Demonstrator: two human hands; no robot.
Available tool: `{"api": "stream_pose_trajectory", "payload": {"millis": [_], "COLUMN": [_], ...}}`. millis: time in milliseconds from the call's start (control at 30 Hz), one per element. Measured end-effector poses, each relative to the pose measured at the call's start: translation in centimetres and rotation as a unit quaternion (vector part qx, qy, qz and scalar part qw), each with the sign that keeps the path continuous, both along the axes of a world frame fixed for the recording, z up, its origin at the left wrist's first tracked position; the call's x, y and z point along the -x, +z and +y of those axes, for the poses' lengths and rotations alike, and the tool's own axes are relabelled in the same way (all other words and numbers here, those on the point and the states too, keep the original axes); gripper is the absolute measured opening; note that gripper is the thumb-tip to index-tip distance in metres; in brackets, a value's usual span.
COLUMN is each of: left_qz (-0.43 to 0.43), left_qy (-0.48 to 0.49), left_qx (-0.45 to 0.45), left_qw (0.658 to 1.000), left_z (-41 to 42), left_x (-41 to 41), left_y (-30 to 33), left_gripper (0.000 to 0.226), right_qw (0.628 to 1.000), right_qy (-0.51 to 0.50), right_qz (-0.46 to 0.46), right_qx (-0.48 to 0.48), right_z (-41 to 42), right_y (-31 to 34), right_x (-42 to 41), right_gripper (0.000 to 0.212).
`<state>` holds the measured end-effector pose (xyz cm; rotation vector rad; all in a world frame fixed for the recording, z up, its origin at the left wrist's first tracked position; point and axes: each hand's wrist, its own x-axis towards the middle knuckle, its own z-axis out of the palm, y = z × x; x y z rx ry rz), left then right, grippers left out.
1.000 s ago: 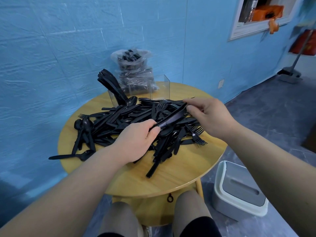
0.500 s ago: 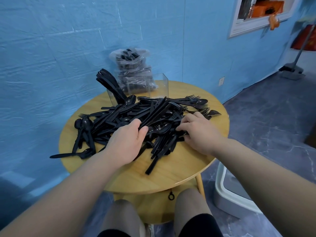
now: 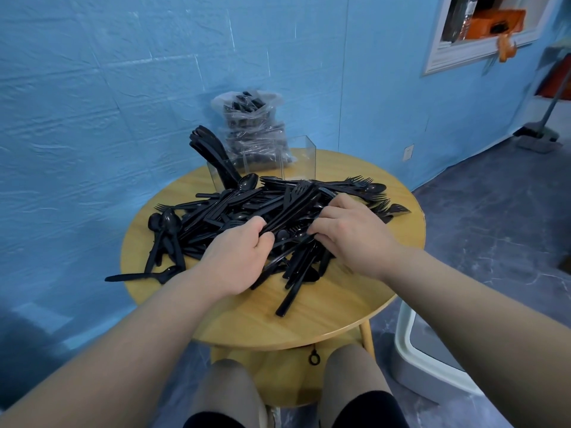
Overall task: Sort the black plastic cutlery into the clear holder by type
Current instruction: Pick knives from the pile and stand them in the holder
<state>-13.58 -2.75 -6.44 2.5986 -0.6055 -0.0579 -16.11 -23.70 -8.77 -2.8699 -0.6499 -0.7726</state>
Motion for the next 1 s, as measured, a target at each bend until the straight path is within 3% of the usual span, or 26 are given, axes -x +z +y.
{"api": "stream_pose_trajectory", "payload": {"millis": [333,467,567,667,767,900,1000], "left_qz": [0.059,0.054,0.044,0.041,0.041,0.021,-0.003], "left_qy": [-0.025,-0.026,-0.032,-0.039,-0.054,-0.054,-0.039], "left_qx": [0.018,0.031,0.042,0.043,0.046,0.037,0.055], "left_qw": [0.998,0.998,0.998,0.997,0.997,0.998,0.998], "left_z": [1.1,1.7,2.1,2.2,2.2,2.2,2.6], "left_x": [0.7,0.5,0.3,0.1,0.1,0.3,0.3], "left_y": [0.8,0.6,0.5,0.6,1.0,1.1,0.8], "left_gripper": [0.034,0.035,0.038,0.039,0.032,0.018,0.013], "right_qw": [0.999,0.981,0.944,0.900,0.846,0.862,0.844], "right_qy": [0.016,-0.068,-0.123,-0.085,-0.073,-0.115,-0.109], "right_qz": [-0.017,-0.035,0.067,0.181,0.181,0.164,0.175], "right_qx": [-0.024,-0.178,-0.299,-0.388,-0.497,-0.466,-0.495], "right_z": [2.2,2.9,2.7,3.0,4.0,4.8,5.0], "right_y": [0.9,1.8,2.8,3.2,3.6,4.2,4.1], "right_x": [-0.9,-0.7,-0.6,-0.6,-0.4,-0.8,-1.0], "right_gripper": [0.008,0.032,0.051,0.039,0.024,0.019,0.018]}}
